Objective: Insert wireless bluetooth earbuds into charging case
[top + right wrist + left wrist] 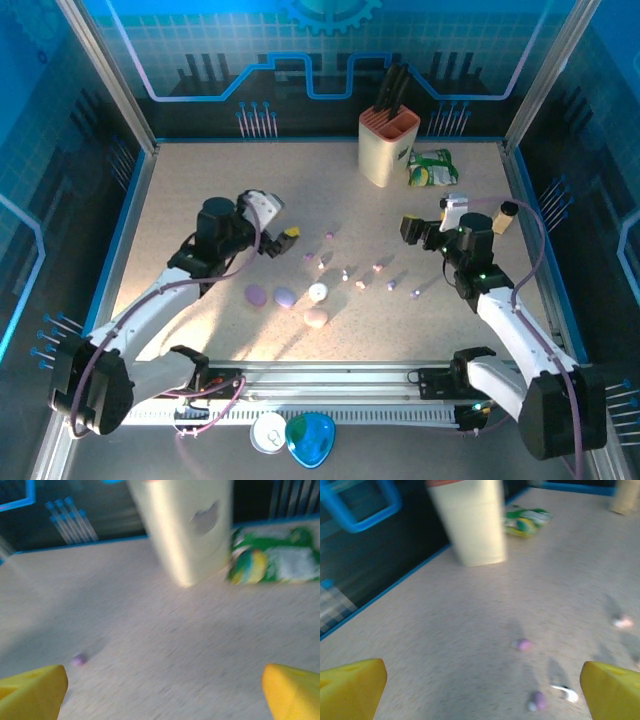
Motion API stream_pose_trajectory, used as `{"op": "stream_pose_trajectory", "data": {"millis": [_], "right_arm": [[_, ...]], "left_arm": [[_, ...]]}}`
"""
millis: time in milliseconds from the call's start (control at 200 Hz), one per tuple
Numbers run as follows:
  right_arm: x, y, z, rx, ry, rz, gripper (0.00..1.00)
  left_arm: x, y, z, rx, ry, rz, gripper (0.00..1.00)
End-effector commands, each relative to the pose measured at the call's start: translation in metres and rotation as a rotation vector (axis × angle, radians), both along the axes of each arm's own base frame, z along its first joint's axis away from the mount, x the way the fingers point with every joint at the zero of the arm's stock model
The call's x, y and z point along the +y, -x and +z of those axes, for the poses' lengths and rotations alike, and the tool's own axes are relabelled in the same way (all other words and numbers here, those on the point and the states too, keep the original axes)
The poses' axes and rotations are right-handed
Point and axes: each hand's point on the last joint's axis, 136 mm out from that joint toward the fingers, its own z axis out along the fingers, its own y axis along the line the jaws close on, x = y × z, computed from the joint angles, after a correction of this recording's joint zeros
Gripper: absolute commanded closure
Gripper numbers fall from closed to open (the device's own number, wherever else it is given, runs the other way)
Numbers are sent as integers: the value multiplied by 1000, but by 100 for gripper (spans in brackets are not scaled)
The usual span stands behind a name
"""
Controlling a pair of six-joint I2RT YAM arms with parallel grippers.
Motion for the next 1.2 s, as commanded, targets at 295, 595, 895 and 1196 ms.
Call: {"op": "stream_pose_trajectory", "data": {"millis": [295,595,895,1196], "right_arm": [[94,125,-54,505,-249,322,0],[104,165,-87,634,-271,336,0],[103,174,-108,686,-282,314,0],[98,176,-111,687,-257,301,0]], "left_arm": [[-60,119,-89,178,-356,-634,4],[-75,143,-144,225,-427,-700,20],[-79,156,-181,311,-509,-736,28],[-67,157,-202,347,-613,-724,34]]}}
